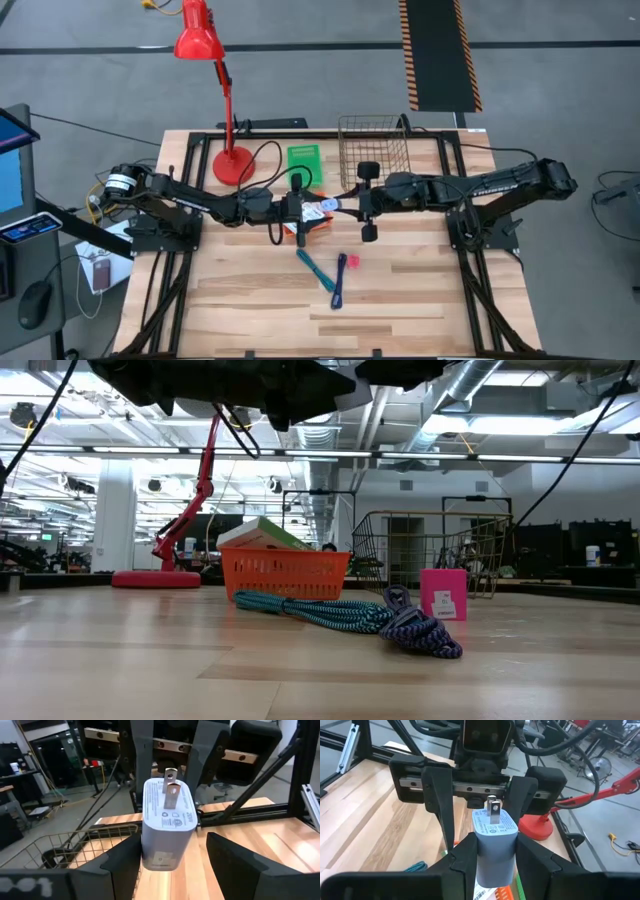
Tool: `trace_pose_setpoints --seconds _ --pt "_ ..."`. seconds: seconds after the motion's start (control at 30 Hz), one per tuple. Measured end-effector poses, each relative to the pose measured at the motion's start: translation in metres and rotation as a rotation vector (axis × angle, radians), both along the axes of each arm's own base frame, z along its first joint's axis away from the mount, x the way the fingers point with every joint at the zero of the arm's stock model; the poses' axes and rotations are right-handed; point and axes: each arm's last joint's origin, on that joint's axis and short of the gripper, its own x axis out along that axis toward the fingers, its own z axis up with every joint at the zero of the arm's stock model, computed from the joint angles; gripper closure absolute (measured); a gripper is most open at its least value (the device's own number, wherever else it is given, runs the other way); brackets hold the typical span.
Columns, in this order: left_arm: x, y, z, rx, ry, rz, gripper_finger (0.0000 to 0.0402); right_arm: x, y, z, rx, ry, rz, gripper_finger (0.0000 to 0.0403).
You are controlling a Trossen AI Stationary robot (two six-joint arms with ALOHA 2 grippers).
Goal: Pick and place items into bin
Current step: Put the white adapter into the green bin
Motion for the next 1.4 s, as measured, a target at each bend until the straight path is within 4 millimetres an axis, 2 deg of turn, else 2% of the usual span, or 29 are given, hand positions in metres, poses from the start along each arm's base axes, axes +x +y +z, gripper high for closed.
trace_pose_setpoints --seconds 0.33,0.43,0.63,0.8,0.9,1.4 --pt "-0.0001 0.001 0.0027 -0.01 -0.028 0.039 0.0195 0.0001 0.0023 0.0004 -0.001 -0.005 0.005 0.03" --pt "-0.0001 0.0012 0.0031 -0.012 -0.032 0.041 0.0219 0.0002 0.0023 0.0008 0.0 -0.009 0.005 0.03" --pt "-0.0001 0.0013 0.0027 -0.001 -0.027 0.046 0.0295 0.0002 0.0024 0.0007 0.008 -0.009 0.005 0.03" --pt "-0.0001 0.0013 0.0027 0.004 -0.026 0.046 0.0299 0.0001 0.0032 0.0007 0.011 -0.009 0.007 0.0298" --pt "-0.0001 0.0013 0.0027 0.004 -0.026 0.047 0.0299 0.0 0.0052 0.0008 0.011 -0.01 0.014 0.0281" --pt "-0.0003 0.0037 -0.0004 0.013 0.009 0.122 0.0299 -0.001 0.0048 -0.0016 0.02 0.015 -0.02 0.015"
